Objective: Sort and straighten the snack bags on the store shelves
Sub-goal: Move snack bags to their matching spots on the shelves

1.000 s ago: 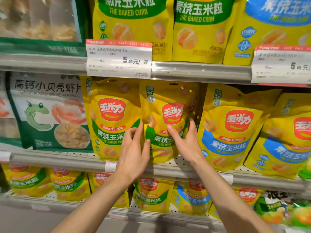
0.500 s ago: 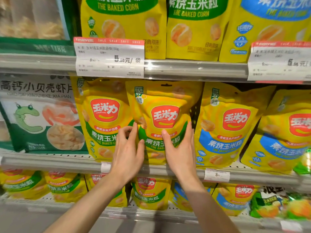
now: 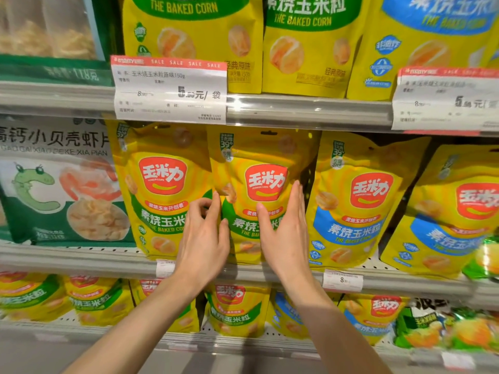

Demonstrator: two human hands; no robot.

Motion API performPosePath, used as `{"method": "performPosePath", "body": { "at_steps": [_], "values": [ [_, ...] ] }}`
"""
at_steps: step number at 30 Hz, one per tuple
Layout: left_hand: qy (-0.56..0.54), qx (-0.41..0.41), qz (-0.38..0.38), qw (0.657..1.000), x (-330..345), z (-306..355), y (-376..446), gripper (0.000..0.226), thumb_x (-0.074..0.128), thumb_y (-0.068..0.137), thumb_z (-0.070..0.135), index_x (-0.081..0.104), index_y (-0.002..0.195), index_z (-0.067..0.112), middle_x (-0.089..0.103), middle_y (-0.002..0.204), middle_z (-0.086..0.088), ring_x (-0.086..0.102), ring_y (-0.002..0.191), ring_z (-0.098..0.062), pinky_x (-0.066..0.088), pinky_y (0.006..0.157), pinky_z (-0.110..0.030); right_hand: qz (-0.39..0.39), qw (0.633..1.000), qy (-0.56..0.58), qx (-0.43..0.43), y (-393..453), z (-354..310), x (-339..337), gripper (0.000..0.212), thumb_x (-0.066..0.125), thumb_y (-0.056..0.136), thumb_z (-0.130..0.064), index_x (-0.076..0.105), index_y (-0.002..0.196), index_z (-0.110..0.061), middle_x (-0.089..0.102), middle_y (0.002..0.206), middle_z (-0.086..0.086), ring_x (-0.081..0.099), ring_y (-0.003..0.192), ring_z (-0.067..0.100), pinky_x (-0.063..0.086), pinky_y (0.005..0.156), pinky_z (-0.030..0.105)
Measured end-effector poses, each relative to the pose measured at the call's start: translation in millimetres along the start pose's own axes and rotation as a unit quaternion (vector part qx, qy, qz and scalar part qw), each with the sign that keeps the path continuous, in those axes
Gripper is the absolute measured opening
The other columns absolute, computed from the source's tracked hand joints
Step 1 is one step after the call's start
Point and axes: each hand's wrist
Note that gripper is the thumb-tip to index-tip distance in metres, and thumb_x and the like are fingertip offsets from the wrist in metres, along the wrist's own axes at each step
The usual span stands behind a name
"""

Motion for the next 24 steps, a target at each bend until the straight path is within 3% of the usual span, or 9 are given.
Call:
{"method": "performPosePath", "body": {
  "at_steps": [6,11,14,17,20,24],
  "values": [
    [0.038,0.041,-0.015,0.998,2,5,9,0.056,0.053,0.103,0.019,0.037,0.155,0.006,0.044,0.133,-0.014,0.053,0.119,-0.029,0.054,0.082,-0.036,0.002,1.0,-0.022,-0.015,-5,7,-1,0.08,0.051,0.102,-0.047,0.008,0.164,-0.019,0.001,0.173,0.0,0.0,0.159,0.013,0.007,0.125,0.025],
    [0.026,0.062,0.028,0.997,-22,-15,3,0.047,0.057,0.102,0.023,0.051,0.148,0.015,0.051,0.128,-0.006,0.06,0.108,-0.023,0.055,0.075,-0.034,0.072,0.994,-0.046,-0.07,-12,8,-1,0.073,0.057,0.101,-0.039,0.022,0.162,-0.016,0.018,0.17,0.005,0.019,0.157,0.021,0.022,0.122,0.031],
    [0.018,0.053,0.139,0.989,-52,-40,3,0.041,0.064,0.098,0.022,0.058,0.137,0.012,0.052,0.122,-0.01,0.057,0.109,-0.027,0.053,0.088,-0.04,0.125,0.975,-0.07,-0.167,-19,1,6,0.063,0.061,0.099,-0.029,0.038,0.154,-0.01,0.035,0.162,0.013,0.035,0.149,0.03,0.03,0.12,0.038],
    [0.053,-0.001,0.191,0.98,-78,-66,7,0.062,0.073,0.093,0.027,0.047,0.147,0.014,0.044,0.138,-0.02,0.045,0.128,-0.033,0.04,0.104,-0.039,0.12,0.946,-0.111,-0.28,-24,-18,26,0.054,0.063,0.098,-0.022,0.049,0.148,-0.007,0.042,0.156,0.019,0.04,0.145,0.036,0.035,0.119,0.048],
    [0.083,-0.024,0.115,0.99,-86,-84,10,0.084,0.07,0.092,0.048,0.025,0.16,0.029,0.021,0.162,-0.017,0.027,0.149,-0.035,0.031,0.117,-0.047,0.053,0.914,-0.158,-0.37,-26,-35,55,0.058,0.065,0.098,-0.021,0.046,0.151,-0.007,0.032,0.163,0.021,0.027,0.154,0.036,0.027,0.123,0.053],
    [0.096,-0.02,0.04,0.994,-86,-92,9,0.089,0.061,0.093,0.057,0.01,0.162,0.036,0.005,0.17,-0.006,0.014,0.156,-0.027,0.03,0.119,-0.046,-0.019,0.87,-0.3,-0.391,-15,-41,86,0.09,0.071,0.092,-0.036,0.02,0.162,-0.013,0.009,0.169,0.024,0.009,0.157,0.039,0.016,0.124,0.06]
  ]
}}
Point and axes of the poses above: each hand's wrist, its own y-axis towards the middle knuckle, its own x-axis out of the palm, z = x × y
